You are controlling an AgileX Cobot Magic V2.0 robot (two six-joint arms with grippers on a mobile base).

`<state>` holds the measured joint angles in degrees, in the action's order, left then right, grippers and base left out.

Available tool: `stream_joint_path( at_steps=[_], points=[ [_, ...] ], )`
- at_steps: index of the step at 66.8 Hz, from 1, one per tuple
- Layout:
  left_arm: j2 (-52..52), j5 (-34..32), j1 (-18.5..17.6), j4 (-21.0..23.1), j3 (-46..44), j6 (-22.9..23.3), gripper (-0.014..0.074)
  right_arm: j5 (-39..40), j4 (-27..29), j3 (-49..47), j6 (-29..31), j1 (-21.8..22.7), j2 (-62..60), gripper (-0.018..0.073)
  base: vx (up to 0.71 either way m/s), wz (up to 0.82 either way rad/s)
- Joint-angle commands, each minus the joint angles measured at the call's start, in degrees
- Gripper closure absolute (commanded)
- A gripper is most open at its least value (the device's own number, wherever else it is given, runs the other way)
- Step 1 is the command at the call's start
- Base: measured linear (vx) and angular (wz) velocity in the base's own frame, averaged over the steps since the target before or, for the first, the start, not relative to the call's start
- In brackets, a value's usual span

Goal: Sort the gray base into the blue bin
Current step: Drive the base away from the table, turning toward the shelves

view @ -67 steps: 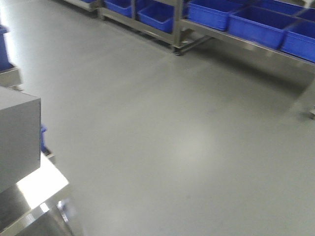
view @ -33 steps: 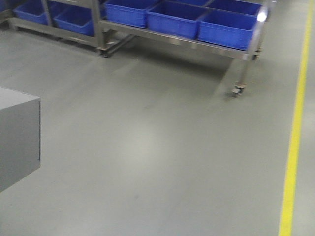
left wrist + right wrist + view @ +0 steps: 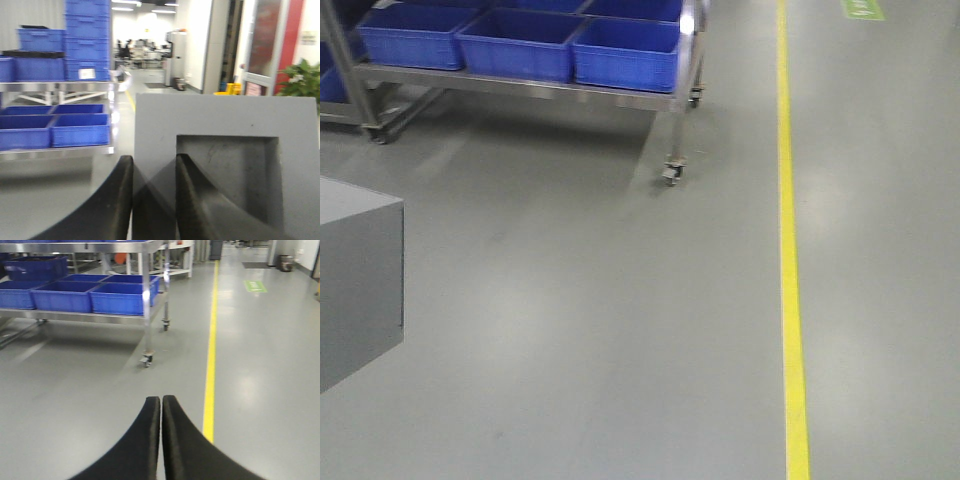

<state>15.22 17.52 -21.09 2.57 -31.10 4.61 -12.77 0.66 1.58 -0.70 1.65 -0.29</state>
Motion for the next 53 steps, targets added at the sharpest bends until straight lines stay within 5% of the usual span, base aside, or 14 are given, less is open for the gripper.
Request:
stream_joint_path(
  at_steps=[1, 53],
  points=[
    [0.5, -6.3, 0.1, 0.6, -1.7, 0.4, 0.0603, 4.2, -0.3, 0.1, 0.7, 0.2, 1.0, 0.0564, 0.07, -0.45],
    [0.5, -6.3, 0.1, 0.6, -1.7, 0.4, 0.0603, 4.2, -0.3, 0.1, 0.7, 0.2, 1.0, 0.0564, 0.15, -0.16]
  ],
)
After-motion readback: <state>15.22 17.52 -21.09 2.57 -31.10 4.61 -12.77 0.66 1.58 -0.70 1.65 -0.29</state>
